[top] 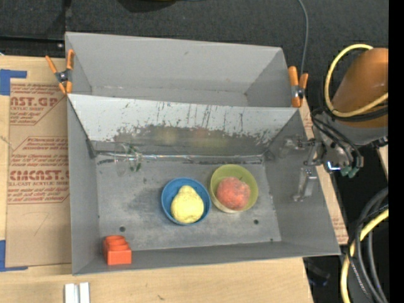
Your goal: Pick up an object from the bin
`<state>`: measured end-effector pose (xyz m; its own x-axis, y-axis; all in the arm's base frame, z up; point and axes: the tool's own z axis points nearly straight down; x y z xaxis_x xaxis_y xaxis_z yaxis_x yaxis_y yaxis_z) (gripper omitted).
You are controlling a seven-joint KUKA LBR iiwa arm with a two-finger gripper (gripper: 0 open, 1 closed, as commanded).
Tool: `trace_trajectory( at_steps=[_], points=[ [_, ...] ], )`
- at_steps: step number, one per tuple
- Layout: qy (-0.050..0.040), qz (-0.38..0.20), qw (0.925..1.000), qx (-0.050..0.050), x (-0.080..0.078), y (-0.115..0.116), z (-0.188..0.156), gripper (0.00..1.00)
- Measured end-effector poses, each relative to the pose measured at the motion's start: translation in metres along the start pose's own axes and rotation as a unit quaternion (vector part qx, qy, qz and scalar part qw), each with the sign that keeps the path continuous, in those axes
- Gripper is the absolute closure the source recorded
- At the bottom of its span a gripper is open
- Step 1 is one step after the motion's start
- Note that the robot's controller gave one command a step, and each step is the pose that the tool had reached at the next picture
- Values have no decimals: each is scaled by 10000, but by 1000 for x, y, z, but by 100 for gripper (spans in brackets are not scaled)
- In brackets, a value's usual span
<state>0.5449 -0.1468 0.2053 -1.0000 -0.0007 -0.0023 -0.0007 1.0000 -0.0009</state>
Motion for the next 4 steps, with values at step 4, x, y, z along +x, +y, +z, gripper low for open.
trace_trajectory(
  at_steps=[4],
  points=[
    [-14,373,9993,-6,11,79,60,0]
  ],
)
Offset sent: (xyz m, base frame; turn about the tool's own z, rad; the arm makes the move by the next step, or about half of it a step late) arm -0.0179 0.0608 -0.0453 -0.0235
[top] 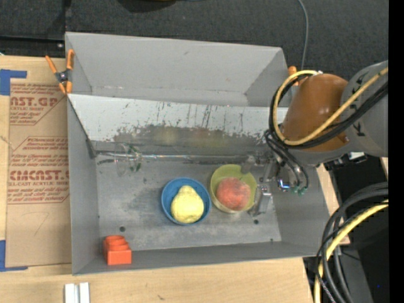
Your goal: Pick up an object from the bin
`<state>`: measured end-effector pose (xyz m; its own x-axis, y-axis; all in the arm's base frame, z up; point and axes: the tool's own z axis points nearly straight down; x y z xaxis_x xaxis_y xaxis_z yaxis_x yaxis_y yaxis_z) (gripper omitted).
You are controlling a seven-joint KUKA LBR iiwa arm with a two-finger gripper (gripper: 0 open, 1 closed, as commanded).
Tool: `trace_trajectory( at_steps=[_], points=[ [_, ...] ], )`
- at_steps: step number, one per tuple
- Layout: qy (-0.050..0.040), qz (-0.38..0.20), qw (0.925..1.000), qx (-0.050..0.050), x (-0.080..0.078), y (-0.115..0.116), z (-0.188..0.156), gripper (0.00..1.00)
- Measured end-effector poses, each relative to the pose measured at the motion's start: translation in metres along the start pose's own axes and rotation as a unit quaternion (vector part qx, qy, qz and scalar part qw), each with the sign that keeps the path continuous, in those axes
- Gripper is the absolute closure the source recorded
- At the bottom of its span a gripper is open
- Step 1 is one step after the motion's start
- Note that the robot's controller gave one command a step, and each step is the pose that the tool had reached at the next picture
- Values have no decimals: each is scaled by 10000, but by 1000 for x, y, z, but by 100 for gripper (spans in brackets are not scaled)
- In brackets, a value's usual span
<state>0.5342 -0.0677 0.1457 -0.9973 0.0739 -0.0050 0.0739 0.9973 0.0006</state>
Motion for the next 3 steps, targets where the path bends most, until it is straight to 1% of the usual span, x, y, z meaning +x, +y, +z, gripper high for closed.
trace_trajectory(
  at_steps=[1,2,3],
  points=[
    [7,834,9965,-8,-3,3,76,0],
    [-4,942,9956,2,19,1,75,100],
    [-4,942,9956,2,19,1,75,100]
  ],
)
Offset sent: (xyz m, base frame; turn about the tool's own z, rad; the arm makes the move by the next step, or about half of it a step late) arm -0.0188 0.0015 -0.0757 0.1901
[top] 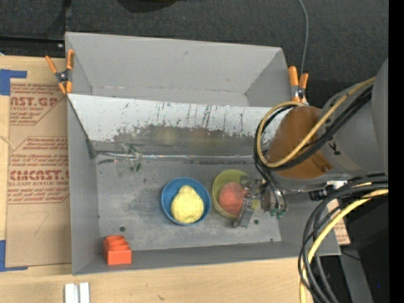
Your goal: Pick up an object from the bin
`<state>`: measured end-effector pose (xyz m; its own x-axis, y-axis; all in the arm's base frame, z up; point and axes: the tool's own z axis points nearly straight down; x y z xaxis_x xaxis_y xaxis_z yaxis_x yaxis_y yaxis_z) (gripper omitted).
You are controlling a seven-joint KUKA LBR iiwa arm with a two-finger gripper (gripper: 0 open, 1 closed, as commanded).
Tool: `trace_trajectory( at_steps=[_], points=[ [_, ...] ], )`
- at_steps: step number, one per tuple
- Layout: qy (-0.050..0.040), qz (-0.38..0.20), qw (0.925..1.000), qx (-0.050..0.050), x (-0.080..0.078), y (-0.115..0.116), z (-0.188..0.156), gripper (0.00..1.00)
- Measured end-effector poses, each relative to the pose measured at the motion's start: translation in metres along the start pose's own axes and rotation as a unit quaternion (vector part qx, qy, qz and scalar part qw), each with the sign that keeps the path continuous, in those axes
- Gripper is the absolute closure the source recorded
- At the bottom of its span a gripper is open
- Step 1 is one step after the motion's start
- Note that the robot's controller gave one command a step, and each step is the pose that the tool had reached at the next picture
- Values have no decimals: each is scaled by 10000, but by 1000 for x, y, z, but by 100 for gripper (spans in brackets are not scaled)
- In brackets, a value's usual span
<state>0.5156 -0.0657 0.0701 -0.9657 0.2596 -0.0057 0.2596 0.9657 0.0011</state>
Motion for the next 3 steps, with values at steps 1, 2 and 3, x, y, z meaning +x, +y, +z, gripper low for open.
trace_trajectory(
  at_steps=[1,2,3],
  points=[
    [-1,2,10000,0,0,0,-1,100],
    [15,0,10000,1,1,0,-4,100],
    [15,-1,10000,-1,1,0,-13,100]
  ],
)
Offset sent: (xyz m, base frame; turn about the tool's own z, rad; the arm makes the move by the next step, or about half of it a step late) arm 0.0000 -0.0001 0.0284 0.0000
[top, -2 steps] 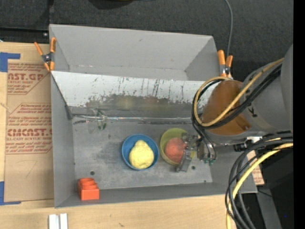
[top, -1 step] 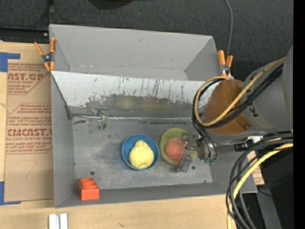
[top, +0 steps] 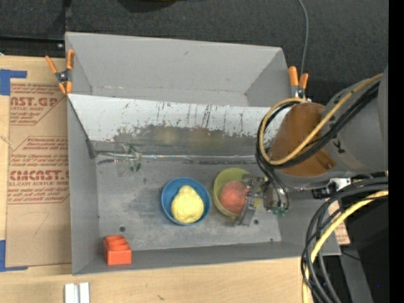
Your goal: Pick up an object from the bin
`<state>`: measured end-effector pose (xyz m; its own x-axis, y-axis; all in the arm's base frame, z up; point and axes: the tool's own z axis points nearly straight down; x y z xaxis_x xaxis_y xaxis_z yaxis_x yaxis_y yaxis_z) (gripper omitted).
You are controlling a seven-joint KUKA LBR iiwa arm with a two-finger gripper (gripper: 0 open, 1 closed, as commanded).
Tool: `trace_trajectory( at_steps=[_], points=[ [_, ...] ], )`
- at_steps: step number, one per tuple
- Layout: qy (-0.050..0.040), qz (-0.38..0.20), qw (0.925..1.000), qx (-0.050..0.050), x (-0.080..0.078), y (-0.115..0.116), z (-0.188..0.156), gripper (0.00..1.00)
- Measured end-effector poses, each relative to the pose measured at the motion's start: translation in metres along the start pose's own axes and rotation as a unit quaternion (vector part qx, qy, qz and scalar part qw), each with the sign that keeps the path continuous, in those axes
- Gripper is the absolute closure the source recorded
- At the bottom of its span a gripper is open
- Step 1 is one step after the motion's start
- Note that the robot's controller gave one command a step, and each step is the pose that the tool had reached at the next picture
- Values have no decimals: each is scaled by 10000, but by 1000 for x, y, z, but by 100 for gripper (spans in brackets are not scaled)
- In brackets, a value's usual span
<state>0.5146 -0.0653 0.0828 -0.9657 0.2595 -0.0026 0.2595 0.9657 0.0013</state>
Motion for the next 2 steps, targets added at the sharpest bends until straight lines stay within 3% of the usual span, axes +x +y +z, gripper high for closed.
trace_trajectory(
  at_steps=[1,2],
  points=[
    [39,0,10000,3,2,0,-16,100],
    [9,-1,10000,-3,0,0,-46,100]
  ],
)
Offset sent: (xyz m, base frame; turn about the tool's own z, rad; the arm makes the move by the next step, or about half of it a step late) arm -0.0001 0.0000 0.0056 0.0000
